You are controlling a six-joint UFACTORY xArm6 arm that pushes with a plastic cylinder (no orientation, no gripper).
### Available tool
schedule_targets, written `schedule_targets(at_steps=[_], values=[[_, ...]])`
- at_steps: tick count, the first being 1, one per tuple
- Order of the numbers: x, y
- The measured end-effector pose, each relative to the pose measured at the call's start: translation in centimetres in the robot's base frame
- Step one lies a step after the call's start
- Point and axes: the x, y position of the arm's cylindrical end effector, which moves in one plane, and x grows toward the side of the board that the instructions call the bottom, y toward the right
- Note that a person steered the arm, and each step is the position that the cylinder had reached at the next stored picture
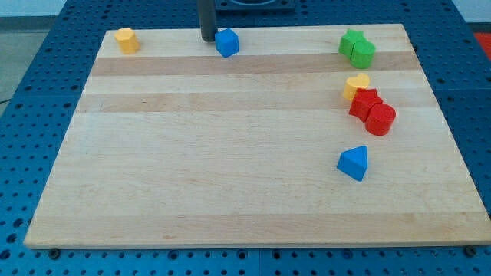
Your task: Point your arm at green star
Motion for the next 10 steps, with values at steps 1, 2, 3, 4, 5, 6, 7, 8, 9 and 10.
schedule_targets(at_steps=[1,2,3,4,5,6,7,8,9,10], values=[[4.8,-6.5],[13.6,-7.0],[16.5,-1.3],[14.7,5.6],[10.3,10.9],[4.6,15.2],[-0.7,19.2],[-2.2,22.3],[-0.9,29.6],[3.2,30.9]])
